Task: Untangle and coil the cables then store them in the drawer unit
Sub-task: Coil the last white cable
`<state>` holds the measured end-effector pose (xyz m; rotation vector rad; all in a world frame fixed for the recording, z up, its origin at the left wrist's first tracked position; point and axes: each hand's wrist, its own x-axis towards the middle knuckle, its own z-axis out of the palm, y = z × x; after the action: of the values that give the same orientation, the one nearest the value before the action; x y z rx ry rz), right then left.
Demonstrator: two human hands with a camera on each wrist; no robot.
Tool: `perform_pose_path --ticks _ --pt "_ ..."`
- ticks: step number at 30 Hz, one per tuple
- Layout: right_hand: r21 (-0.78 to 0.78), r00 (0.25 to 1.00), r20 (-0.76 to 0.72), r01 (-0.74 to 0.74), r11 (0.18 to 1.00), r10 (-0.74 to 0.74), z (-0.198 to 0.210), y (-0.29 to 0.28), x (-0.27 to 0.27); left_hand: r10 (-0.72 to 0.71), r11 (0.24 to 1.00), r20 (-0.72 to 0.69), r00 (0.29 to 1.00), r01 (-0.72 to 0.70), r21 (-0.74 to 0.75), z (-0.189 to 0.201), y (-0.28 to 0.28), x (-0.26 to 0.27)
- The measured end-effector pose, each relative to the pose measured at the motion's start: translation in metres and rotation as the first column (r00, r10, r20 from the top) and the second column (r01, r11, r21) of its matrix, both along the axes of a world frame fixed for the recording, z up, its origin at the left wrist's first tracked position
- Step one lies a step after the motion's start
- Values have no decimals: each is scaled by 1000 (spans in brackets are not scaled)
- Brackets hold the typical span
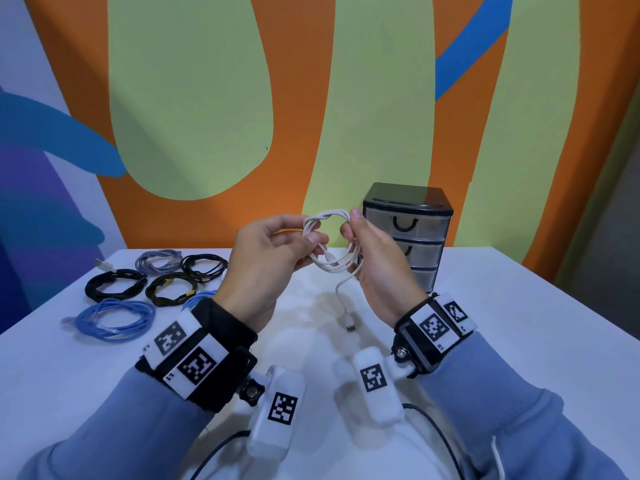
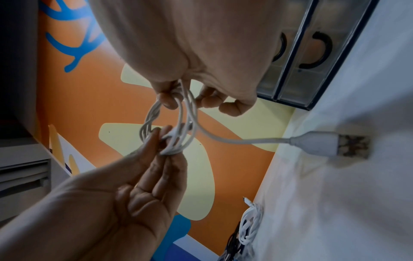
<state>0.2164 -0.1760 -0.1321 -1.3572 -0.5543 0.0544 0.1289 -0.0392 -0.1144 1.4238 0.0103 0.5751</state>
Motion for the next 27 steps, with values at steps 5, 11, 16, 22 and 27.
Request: perform_pose_path --ticks 5,11,16,22,27 --pt "-77 1000 5 0 997 0 1 -2 -2 -137 939 69 988 151 -308 8 -3 -4" --pt "-66 1000 2 -25 998 25 10 -5 -6 -205 860 158 966 255 -443 11 -3 -3" --pt "-79 997 68 -33 996 38 10 -2 -12 -222 797 233 947 314 -517 14 -2 -5" --pt "369 930 -165 -252 895 330 22 -8 -19 -144 984 88 986 153 -95 18 -1 -9" --pt "489 923 -196 -202 849 332 23 -1 -21 -100 980 -81 992 112 162 7 -3 -4"
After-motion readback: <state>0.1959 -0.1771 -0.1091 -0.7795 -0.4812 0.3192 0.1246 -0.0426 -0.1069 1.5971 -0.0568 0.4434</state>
